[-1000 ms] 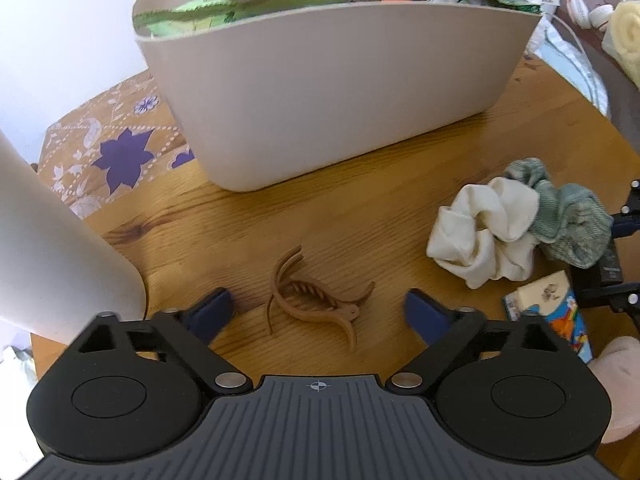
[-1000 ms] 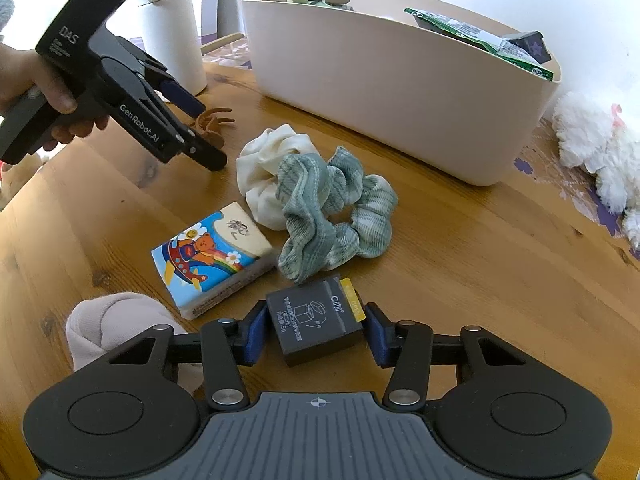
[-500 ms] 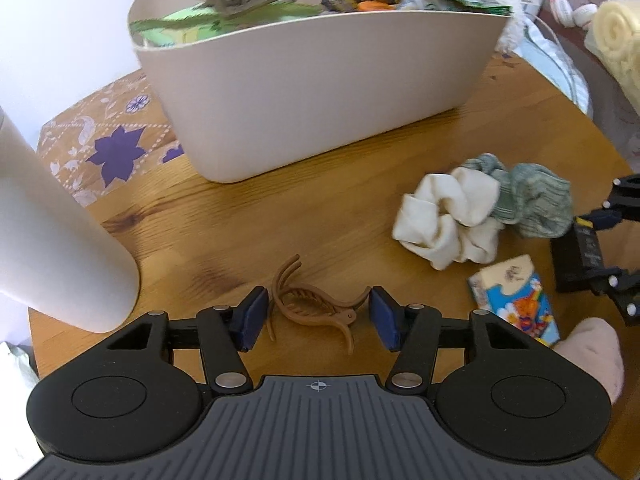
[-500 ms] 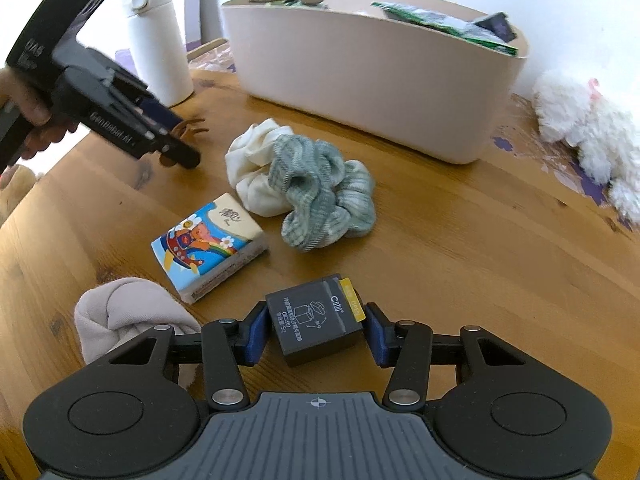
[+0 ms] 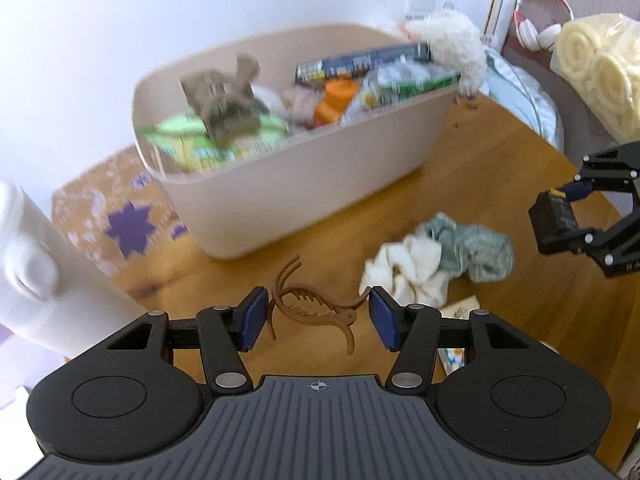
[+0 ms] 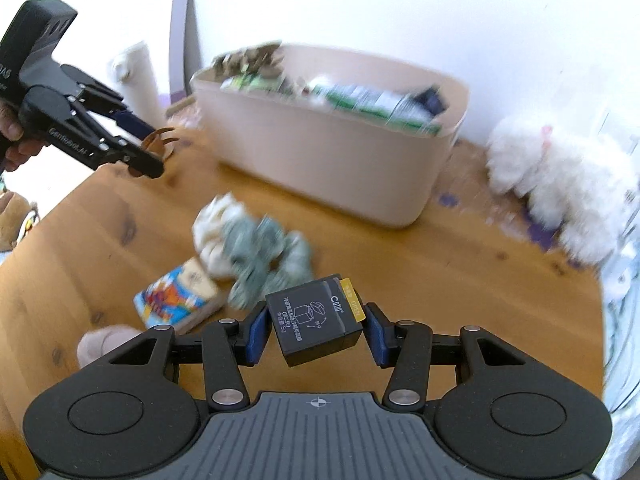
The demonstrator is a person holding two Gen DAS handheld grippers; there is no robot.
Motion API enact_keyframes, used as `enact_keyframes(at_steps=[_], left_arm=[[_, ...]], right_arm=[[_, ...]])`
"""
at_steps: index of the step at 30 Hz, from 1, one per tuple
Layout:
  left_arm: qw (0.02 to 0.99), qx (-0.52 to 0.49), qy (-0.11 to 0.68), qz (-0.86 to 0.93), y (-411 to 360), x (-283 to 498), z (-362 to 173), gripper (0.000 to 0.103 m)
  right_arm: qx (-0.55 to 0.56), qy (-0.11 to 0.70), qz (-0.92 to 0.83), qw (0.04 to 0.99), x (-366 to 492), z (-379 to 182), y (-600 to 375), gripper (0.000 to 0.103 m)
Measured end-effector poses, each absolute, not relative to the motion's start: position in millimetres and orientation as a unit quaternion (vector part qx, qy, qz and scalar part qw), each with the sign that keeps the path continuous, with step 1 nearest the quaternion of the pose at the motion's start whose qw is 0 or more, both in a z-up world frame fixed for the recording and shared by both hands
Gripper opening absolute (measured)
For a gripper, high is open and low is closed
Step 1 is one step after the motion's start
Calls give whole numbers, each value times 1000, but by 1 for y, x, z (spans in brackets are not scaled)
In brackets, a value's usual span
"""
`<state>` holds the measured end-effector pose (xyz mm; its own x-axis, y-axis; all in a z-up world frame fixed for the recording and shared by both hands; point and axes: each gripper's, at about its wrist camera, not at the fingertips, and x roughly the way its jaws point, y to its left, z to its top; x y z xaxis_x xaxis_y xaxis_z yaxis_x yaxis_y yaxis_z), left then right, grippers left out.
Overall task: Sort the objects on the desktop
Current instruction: 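Carry the hair claw with left tool over the basket while right tool carries the black box, then open left tool to drop the hair claw while right tool releases the black box into the basket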
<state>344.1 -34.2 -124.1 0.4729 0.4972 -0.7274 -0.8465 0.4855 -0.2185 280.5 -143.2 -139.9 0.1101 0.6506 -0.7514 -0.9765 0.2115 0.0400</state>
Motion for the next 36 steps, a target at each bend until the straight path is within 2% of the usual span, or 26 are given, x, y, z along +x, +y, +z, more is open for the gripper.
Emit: enact_keyframes(at_steps=[17,29,36], left_arm=[[809,-230,241,485,27,336,-40,57],[773,-267,240,523,82,365,-45,57],[753,-296,248,533,106,385,-55,57]], right_arm=[[-180,272,549,769,363,-68,-71,47],[-164,321,513,779,390,-76,-9,47],[-197,332,523,760,380,-86,21,47]])
